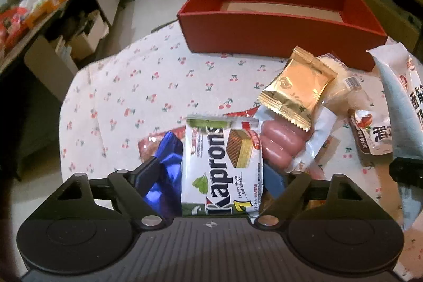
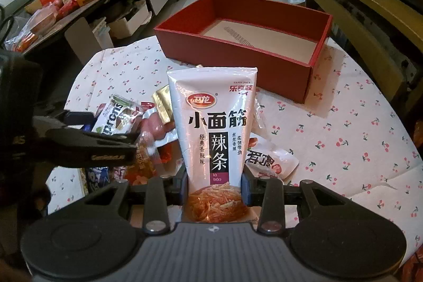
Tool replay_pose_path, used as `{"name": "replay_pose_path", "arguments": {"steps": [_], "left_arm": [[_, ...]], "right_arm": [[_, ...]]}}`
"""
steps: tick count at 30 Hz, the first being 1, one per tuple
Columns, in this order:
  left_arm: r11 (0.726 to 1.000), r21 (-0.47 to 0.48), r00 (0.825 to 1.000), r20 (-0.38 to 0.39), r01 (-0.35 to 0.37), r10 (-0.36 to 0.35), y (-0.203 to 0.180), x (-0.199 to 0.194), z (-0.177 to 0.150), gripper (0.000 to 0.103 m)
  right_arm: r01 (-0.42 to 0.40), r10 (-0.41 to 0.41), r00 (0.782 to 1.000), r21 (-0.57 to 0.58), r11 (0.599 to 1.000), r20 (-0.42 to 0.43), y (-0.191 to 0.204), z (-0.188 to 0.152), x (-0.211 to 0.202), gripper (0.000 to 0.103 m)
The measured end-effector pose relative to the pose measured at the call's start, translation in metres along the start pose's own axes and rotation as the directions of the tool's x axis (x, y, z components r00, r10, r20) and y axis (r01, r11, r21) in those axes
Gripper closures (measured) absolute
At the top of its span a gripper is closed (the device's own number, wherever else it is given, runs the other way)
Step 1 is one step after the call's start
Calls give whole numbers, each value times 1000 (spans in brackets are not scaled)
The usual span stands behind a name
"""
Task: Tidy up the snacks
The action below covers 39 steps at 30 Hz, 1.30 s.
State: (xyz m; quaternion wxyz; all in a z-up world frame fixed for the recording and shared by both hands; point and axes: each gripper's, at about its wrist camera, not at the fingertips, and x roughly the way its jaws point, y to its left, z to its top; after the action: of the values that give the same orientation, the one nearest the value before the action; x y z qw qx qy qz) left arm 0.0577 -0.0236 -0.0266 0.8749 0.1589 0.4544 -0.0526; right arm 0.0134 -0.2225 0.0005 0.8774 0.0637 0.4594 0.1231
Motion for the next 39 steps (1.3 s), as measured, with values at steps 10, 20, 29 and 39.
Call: {"name": "replay_pose_path", "arguments": {"steps": [10,20,29,39], "left_arm": [[995,-63,996,-13,84,-85,12,-8,2,38],[989,-118,996,-13,85,-88,17,-37,-3,39],[982,-117,987,83,147,-138,15,-57,26,39],[968,-142,970,159,207,-184,16,-19,99,39]], "right_arm": [[-12,12,1000,-5,1000,7,0,1,-2,51],[-29,30,997,-22,999,67,3,2,-23,51],[22,-24,993,18,1000,112,-2,28,-23,51],[77,-85,990,74,994,115,-26,100,22,51]]}}
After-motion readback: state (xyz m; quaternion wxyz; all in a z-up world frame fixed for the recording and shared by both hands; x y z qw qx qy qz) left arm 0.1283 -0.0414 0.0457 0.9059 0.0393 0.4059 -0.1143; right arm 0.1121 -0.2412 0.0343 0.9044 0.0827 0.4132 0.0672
